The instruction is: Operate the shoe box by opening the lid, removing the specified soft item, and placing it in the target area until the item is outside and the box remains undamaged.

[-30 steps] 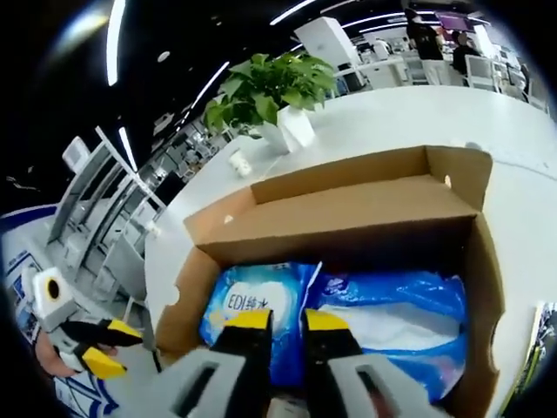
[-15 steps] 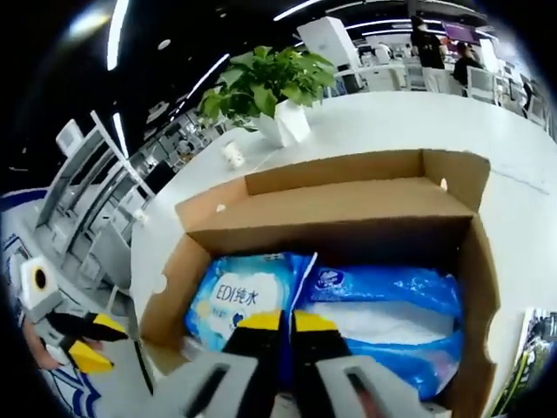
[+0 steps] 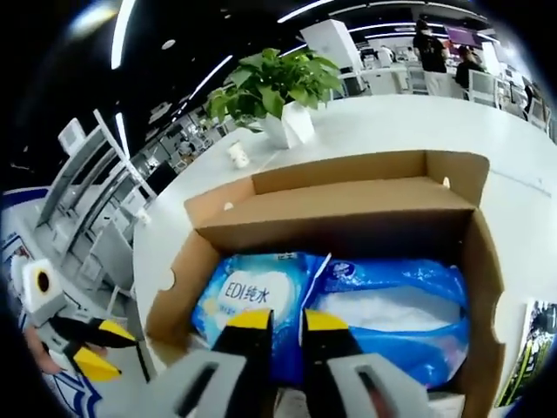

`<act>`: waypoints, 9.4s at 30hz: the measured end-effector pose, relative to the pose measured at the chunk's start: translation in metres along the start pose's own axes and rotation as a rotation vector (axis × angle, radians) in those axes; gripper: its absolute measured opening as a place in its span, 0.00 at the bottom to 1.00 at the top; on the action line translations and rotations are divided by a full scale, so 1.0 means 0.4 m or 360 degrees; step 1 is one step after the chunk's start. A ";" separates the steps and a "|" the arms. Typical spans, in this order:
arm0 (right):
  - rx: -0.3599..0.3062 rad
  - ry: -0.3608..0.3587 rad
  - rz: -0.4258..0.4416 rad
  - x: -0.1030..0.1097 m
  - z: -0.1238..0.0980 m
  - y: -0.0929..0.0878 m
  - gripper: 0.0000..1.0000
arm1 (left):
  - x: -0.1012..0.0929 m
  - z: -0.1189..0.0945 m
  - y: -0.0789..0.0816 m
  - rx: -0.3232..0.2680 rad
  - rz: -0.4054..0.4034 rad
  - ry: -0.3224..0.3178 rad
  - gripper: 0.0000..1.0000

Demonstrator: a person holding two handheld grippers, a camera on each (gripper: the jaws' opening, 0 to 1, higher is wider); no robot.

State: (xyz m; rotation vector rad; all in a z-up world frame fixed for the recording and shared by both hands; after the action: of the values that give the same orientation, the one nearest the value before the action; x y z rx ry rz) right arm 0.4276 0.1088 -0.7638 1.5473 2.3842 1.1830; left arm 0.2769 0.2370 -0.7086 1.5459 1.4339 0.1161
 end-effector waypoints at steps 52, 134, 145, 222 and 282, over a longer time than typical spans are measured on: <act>-0.0306 -0.0127 0.0341 -0.015 -0.230 -0.030 0.00 | 0.058 0.139 0.119 0.0148 0.0100 0.0000 0.27; -0.0283 -0.0134 0.0441 -0.033 -0.226 -0.083 0.00 | 0.095 0.321 0.051 0.0770 0.0129 0.0064 0.00; -0.0290 -0.0110 0.0477 -0.001 -0.211 -0.090 0.00 | 0.119 0.299 0.056 0.0779 0.0183 0.0047 0.00; -0.0608 -0.0199 0.0710 -0.284 -0.497 -0.145 0.00 | -0.257 0.343 0.184 0.0344 0.0387 -0.0185 0.00; -0.0605 -0.0190 0.0748 -0.307 -0.520 -0.180 0.00 | -0.276 0.366 0.121 0.0389 0.0251 -0.0200 0.00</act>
State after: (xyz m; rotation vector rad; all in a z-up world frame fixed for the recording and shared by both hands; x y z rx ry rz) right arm 0.3437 -0.1213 -0.7043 2.0164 1.6380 1.4606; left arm 0.3724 0.0738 -0.6926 1.8322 1.2620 -0.0640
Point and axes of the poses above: the point that each gripper's makers call its tool centre point, and the gripper's own axes: z roughly forward along the fingers, x roughly to its left, y roughly out of its top, the point moved 5 cm from there along -z, roughly backward along the fingers, and after that the axes turned 7 degrees about -y, right-handed, at the moved point
